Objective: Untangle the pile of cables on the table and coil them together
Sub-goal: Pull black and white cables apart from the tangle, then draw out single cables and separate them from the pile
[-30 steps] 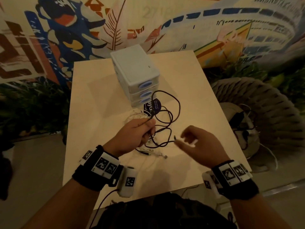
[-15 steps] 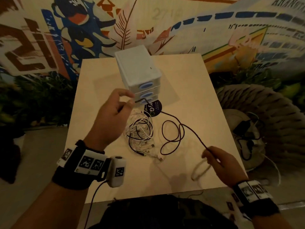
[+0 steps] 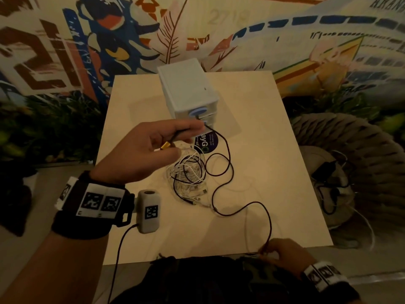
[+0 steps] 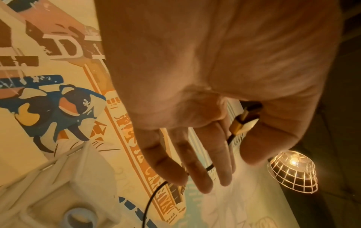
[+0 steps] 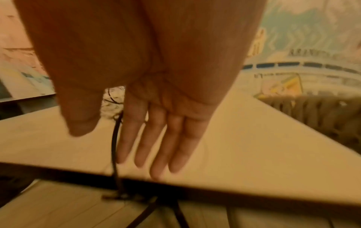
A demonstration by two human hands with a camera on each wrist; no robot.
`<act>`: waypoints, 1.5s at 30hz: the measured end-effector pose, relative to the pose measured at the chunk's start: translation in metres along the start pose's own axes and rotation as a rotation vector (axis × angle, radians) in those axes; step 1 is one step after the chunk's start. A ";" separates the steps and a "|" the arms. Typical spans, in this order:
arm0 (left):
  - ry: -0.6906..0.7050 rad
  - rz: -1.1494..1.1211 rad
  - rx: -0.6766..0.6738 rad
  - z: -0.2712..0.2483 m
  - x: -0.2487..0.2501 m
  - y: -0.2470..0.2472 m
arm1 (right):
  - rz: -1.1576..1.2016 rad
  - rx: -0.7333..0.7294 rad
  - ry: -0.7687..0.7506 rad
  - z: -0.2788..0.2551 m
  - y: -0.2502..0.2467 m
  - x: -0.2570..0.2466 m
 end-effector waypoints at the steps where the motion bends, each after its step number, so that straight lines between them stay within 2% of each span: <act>1: 0.012 0.003 -0.017 -0.001 0.002 0.002 | -0.070 -0.010 0.004 0.000 -0.013 -0.010; 3: 0.030 0.008 -0.050 -0.003 0.004 0.005 | -0.176 0.056 0.023 -0.003 -0.057 -0.035; 4: 0.033 0.002 -0.067 -0.004 0.004 0.007 | -0.208 0.137 0.030 -0.005 -0.087 -0.051; 6: 0.027 -0.064 -0.071 -0.005 0.005 0.009 | -0.127 0.414 0.001 -0.013 -0.154 -0.091; 8: 0.038 -0.148 -0.052 -0.004 0.010 0.012 | 0.041 0.694 -0.202 -0.021 -0.212 -0.143; 9: 0.055 -0.161 -0.041 -0.003 0.013 0.015 | 0.116 0.753 -0.317 -0.021 -0.230 -0.168; 10: 0.072 -0.162 -0.031 -0.002 0.016 0.017 | 0.151 0.750 -0.412 -0.016 -0.240 -0.193; 12: 0.117 -0.173 -0.015 0.001 0.024 0.017 | 0.135 0.649 -0.509 0.003 -0.242 -0.234; 14: 0.159 -0.214 -0.019 0.001 0.030 0.015 | 0.204 0.487 -0.497 0.026 -0.231 -0.255; 16: 0.151 -0.251 -0.007 0.001 0.030 0.011 | 0.351 0.405 -0.481 0.040 -0.221 -0.256; 18: 0.113 -0.247 0.072 0.004 0.023 0.005 | 0.393 0.428 -0.482 0.042 -0.216 -0.252; 23: 0.073 -0.111 0.455 0.009 0.010 -0.031 | 0.335 0.397 -0.471 0.034 -0.191 -0.233; 26: 0.077 -0.099 0.626 0.005 0.008 -0.063 | 0.416 0.416 -0.391 0.028 -0.177 -0.190; 29: 0.068 -0.122 0.771 0.003 0.001 -0.092 | 0.505 0.495 -0.224 0.018 -0.164 -0.121; 32: -0.007 -0.153 0.790 0.006 -0.017 -0.100 | 0.522 0.536 -0.062 0.005 -0.143 -0.056; 37: -0.107 -0.305 0.905 0.000 -0.037 -0.112 | 0.522 0.471 0.208 -0.014 -0.087 0.029; 40: -0.111 -0.365 0.916 -0.003 -0.038 -0.113 | 0.477 0.393 0.284 -0.021 -0.058 0.053; 43: -0.160 -0.156 0.983 -0.008 -0.039 -0.129 | 0.423 0.226 0.300 -0.032 -0.039 0.051; 45: -0.141 -0.241 1.018 -0.012 -0.044 -0.139 | 0.362 0.187 0.365 -0.045 -0.033 0.064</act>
Point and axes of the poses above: each hand's wrist, its own z-axis towards the middle knuckle, its own y-axis out of the palm, x = y × z, the point moved 9 cm from there along z, towards the middle knuckle, and after that the axes turned 6 degrees about x, right-handed, at the moved point
